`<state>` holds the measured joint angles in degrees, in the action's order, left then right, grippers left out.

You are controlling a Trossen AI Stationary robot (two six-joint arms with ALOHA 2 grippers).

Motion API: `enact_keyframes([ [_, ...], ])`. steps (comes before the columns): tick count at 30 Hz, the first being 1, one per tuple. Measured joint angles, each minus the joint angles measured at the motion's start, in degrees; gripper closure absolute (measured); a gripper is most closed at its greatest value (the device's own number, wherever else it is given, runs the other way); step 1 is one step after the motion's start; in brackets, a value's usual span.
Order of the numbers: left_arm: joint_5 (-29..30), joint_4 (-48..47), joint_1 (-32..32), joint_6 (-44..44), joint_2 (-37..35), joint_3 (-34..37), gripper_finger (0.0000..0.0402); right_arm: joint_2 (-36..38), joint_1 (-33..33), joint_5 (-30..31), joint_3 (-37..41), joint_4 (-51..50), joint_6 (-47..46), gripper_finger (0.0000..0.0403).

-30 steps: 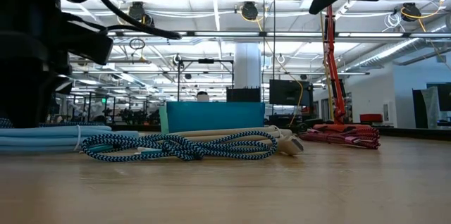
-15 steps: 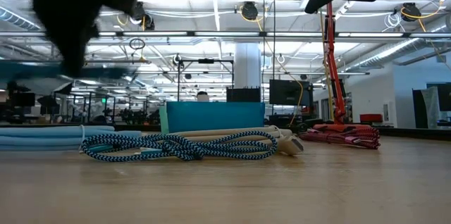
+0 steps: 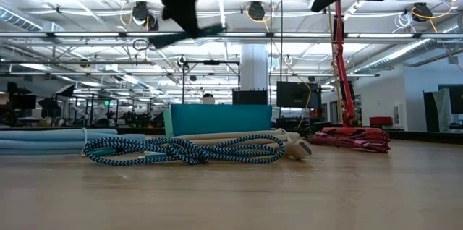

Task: Pick & Place USB Port
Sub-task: Put the top blue charger cable into the blue bin

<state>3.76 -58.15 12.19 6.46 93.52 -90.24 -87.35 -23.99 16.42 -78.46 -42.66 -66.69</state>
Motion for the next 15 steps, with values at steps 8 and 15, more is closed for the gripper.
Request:
enact_keyframes([
  [8, -6.9, -0.2, 5.1, -12.3, 13.2, -7.1, 0.0387, 0.0, -0.9, -0.1, 0.0, -0.7, -3.0, 0.0241],
  [15, -9.5, -0.1, 3.1, -18.5, 21.6, -10.2, 0.0387, 0.0, -0.9, -0.1, 0.0, -0.9, -4.6, 0.0241],
])
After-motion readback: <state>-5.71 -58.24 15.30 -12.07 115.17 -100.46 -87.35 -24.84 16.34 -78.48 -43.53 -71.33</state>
